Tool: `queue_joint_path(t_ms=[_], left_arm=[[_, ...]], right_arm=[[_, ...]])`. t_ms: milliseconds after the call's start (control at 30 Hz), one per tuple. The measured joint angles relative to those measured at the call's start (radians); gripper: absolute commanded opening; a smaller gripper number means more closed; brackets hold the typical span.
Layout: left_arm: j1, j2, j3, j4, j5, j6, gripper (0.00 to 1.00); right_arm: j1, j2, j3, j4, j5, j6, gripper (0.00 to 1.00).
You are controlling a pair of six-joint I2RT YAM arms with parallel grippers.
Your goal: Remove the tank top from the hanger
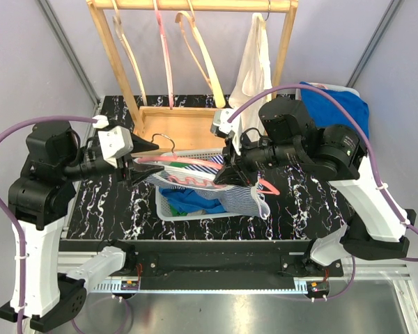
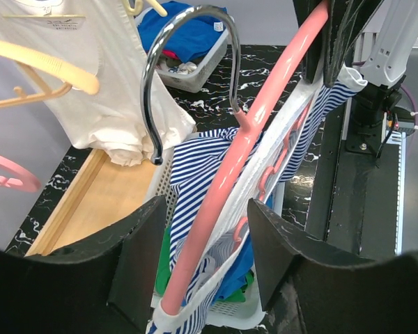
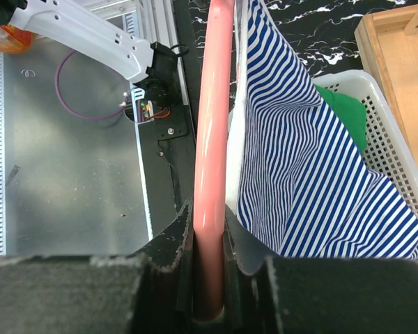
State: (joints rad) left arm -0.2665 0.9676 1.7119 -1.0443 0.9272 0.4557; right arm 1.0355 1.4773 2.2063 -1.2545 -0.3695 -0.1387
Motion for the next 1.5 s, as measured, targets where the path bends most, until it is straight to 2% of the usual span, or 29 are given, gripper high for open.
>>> queue_joint_path(t_ms=[67,133,167,367,433,533,633,667,733,967,1067,1267,1500], left_arm=[[0.000,0.003,-0.001,0.000,0.000,0.002,0.50],[0.000,0.005,-0.005,0.000,0.001,0.007,0.37],[0.000,0.006,-0.005,0.000,0.004,0.009,0.34],[0.000,0.018,-0.016,0.007,0.028,0.016,0.32],[0.002,0.019,-0.018,0.016,0.029,0.018,0.27],[0.002,0.020,-0.018,0.031,0.036,0.029,0.13],[0.002,0.018,-0.018,0.026,0.039,0.058,0.00],[0.002,0.016,-0.018,0.022,0.038,0.061,0.00],[0.002,0.014,-0.019,-0.003,0.019,0.058,0.00],[0.003,0.016,-0.037,0.008,-0.100,0.041,0.00],[0.005,0.022,-0.041,0.021,-0.164,0.034,0.00],[0.005,0.043,-0.039,0.073,-0.303,0.017,0.00],[0.006,0.073,-0.002,0.108,-0.430,0.021,0.00]], right_arm=[[0.000,0.000,0.000,0.000,-0.007,0.000,0.06],[0.001,0.000,0.000,0.001,-0.013,0.000,0.06],[0.001,0.000,0.000,0.002,-0.014,0.000,0.06],[0.001,0.000,0.001,0.025,-0.007,-0.002,0.05],[0.001,0.001,0.006,0.027,0.002,-0.004,0.07],[0.001,0.001,0.011,0.031,0.022,-0.004,0.13],[0.001,-0.009,-0.003,0.053,0.084,-0.003,0.34],[0.001,-0.021,-0.023,0.075,0.124,-0.002,0.46],[0.001,-0.056,-0.092,0.180,0.210,0.005,0.56],[0.008,-0.205,-0.375,0.450,0.518,0.021,0.75],[0.009,-0.266,-0.446,0.528,0.604,0.027,0.77],[0.010,-0.338,-0.488,0.623,0.715,0.048,0.75],[0.010,-0.282,-0.497,0.673,0.733,0.106,0.70]])
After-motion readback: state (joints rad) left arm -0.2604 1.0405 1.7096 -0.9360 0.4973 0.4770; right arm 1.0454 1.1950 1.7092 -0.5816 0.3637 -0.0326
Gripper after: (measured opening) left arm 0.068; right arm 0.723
